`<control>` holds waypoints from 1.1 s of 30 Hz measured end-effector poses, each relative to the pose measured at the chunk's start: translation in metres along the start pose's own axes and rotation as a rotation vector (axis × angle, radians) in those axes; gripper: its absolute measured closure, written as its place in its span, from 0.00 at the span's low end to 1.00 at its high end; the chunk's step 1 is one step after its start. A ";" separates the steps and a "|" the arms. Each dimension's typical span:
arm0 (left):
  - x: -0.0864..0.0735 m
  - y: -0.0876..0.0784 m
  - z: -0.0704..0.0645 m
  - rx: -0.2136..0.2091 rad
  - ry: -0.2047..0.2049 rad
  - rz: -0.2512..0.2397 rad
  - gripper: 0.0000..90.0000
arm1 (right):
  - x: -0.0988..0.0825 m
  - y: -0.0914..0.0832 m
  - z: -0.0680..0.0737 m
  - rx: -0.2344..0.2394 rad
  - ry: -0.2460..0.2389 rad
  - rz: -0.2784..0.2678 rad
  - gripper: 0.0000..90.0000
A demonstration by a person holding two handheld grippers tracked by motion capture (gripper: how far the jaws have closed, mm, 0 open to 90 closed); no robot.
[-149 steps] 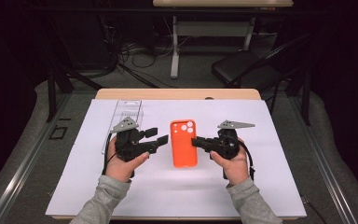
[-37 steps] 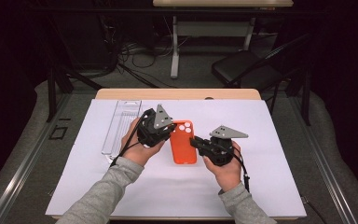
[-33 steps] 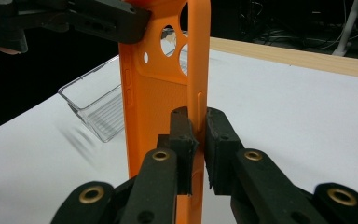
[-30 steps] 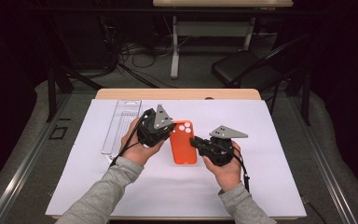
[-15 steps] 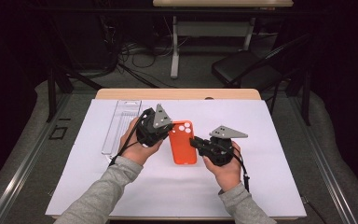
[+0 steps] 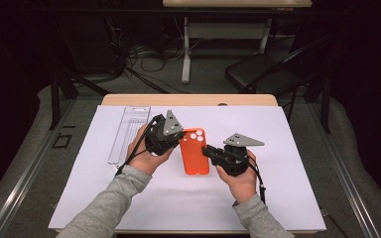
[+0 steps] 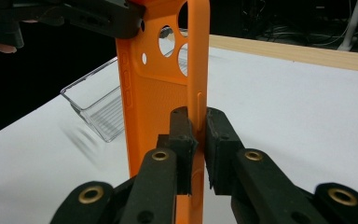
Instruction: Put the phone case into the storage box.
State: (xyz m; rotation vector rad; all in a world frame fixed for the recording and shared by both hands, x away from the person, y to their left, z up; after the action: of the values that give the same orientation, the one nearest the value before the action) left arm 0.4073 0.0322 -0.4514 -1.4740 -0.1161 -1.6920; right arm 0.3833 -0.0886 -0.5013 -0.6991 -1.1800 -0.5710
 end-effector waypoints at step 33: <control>0.000 0.000 0.001 -0.047 -0.011 0.019 0.90 | -0.002 0.002 -0.002 0.013 0.033 0.011 0.88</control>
State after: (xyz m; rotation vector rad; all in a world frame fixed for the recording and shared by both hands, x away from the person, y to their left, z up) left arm 0.4078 0.0325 -0.4514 -1.5153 -0.0686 -1.6818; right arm 0.3850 -0.0889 -0.5039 -0.6820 -1.1477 -0.5630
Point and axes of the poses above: each handheld gripper's, and its own axes: y roughly forward along the jaws, x roughly out of its top, z roughly to its left, the point moved 9 cm from there along y, roughly forward along the jaws, and after that the axes turned 12 degrees about -z, right-handed, at the moved point
